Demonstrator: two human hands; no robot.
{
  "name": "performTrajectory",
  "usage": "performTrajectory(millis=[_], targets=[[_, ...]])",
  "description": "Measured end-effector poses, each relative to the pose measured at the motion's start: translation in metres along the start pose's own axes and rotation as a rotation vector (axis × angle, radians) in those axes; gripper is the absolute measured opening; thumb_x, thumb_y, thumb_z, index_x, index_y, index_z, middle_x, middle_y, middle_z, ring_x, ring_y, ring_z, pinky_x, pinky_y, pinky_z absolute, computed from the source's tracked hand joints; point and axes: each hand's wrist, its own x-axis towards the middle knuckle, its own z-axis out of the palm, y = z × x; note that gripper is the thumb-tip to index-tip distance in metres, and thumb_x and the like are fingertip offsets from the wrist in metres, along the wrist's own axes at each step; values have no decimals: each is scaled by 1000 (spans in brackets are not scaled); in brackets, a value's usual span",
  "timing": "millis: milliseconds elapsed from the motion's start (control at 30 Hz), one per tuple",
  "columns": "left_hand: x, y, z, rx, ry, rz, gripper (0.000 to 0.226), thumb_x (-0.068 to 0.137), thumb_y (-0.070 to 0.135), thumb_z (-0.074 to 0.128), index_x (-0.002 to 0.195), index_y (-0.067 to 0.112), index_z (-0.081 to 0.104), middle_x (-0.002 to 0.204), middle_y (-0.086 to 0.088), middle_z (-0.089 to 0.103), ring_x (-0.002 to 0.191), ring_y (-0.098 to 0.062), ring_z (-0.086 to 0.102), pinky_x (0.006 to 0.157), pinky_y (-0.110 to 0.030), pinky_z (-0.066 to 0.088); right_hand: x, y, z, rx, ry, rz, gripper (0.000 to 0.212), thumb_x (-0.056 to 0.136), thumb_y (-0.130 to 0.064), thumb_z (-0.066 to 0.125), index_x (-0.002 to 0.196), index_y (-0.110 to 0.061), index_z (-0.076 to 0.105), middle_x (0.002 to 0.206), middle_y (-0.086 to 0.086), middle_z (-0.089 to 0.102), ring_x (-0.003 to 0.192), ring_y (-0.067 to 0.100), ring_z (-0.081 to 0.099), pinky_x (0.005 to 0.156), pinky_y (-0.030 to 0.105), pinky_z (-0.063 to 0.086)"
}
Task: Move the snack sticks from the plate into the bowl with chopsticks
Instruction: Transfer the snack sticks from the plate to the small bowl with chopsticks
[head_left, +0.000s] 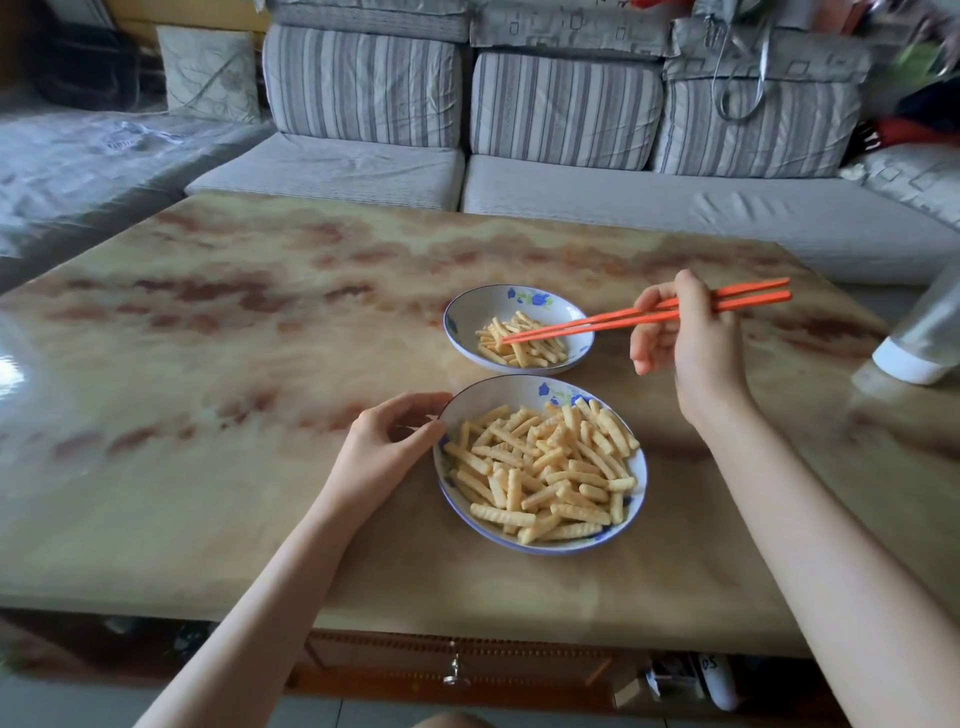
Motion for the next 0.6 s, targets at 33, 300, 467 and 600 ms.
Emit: performTrajectory(millis=[33,300,467,600], targets=[[0,0,0,2,0,0,32,76,27,62,106,26,73,99,9,74,95,-13,69,93,-36,54,-4,-4,-3,-7,-39,7,45,102,-24,30,67,-8,54,38,6,51,30,20,41,38,20,29],[-1,3,1,5,-1,-1,34,75,25,60,107,25,73,100,11,74,97,-11,69,93,-33,53,-22,-22,-25,-150,-218,-23,48,104,-22,28,69,-4,56,35,8,46,29,21,35,35,18,28],[-1,3,1,7,-1,-5,34,75,26,60,107,25,73,101,11,74,97,-11,69,93,-34,53,-23,-17,-26,-189,-236,1,48,104,-21,27,70,-3,56,33,8,44,28,19,33,34,19,26],[-1,3,1,10,3,-6,34,75,27,61,107,25,73,100,11,74,97,-11,69,93,-34,54,-22,-10,-22,-197,-244,21,48,104,-22,28,70,-4,56,34,9,44,28,19,33,35,20,26]])
